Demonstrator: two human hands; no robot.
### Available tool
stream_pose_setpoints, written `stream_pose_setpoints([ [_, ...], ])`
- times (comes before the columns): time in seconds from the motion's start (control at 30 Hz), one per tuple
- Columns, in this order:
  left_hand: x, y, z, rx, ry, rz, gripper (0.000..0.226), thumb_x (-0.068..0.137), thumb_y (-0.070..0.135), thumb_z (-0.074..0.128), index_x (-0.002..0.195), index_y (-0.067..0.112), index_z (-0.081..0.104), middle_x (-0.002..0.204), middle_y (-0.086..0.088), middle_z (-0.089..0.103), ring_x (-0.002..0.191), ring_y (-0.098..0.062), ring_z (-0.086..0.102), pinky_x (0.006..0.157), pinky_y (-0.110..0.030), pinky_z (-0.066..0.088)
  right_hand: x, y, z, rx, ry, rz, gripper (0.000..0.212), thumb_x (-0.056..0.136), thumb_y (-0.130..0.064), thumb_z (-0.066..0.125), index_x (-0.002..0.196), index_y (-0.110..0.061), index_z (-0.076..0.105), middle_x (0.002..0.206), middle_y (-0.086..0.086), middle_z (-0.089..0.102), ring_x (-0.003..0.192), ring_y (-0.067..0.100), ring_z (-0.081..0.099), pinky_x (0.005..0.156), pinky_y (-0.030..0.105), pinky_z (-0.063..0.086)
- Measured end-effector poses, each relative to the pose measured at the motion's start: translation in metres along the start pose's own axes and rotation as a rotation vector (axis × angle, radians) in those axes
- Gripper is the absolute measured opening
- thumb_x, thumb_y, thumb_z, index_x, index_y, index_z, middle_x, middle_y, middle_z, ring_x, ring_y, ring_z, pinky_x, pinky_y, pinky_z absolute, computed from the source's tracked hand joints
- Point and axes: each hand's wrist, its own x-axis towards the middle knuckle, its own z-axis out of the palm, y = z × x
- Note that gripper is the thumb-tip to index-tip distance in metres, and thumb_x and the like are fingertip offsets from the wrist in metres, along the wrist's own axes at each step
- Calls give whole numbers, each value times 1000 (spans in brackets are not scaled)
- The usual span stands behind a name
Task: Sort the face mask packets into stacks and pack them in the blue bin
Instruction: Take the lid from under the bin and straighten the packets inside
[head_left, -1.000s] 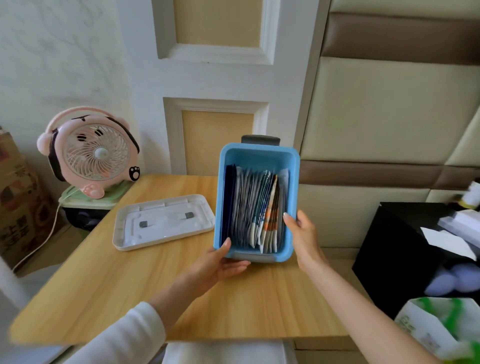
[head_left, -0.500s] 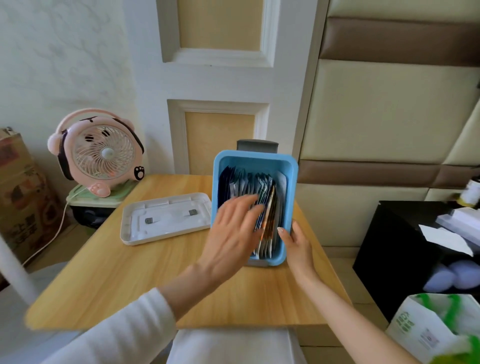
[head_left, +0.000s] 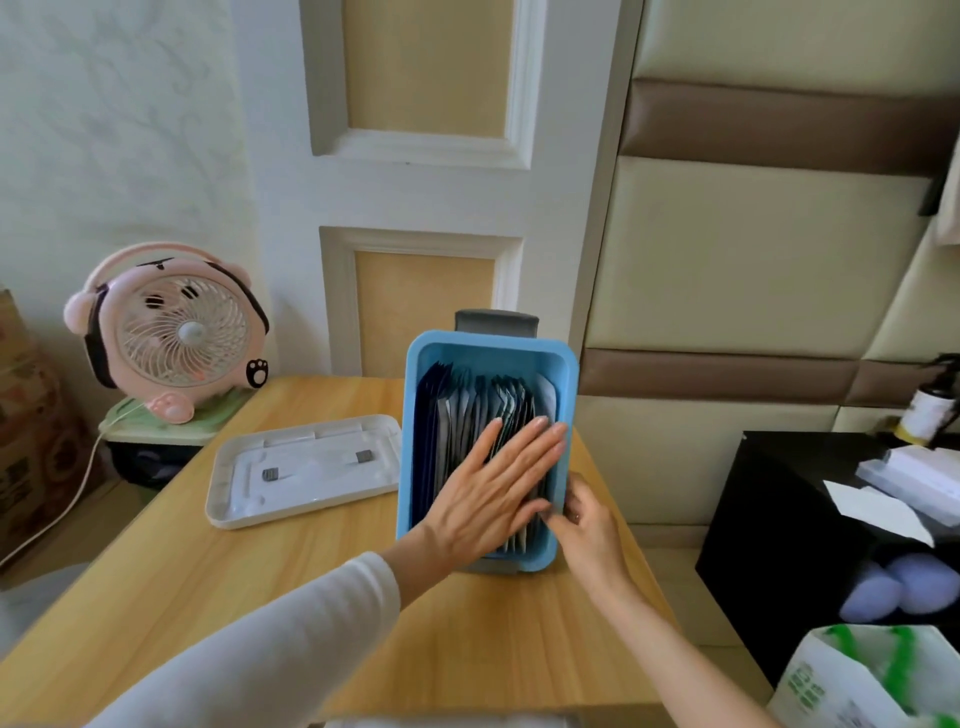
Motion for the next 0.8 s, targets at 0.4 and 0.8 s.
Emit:
stream_pose_setpoints([
  [0.4,-22,4,11,20,-44,-25,68,98,50,25,150,10,6,159,-6,-1,146,-21,0,117,-44,5,40,-54,-4,-203,198,-250,24,93,-9,54,117,-5,58,75,-17,59,68,-15,60,58,-2,39],
  [0.8,-20,3,3,107,-66,-31,66,96,49,29,149,11,18,157,-11,13,145,-25,6,115,-53,5,44,-53,-11,-279,156,-169,9,89,-16,61,96,-19,56,74,6,72,66,17,69,60,31,57],
])
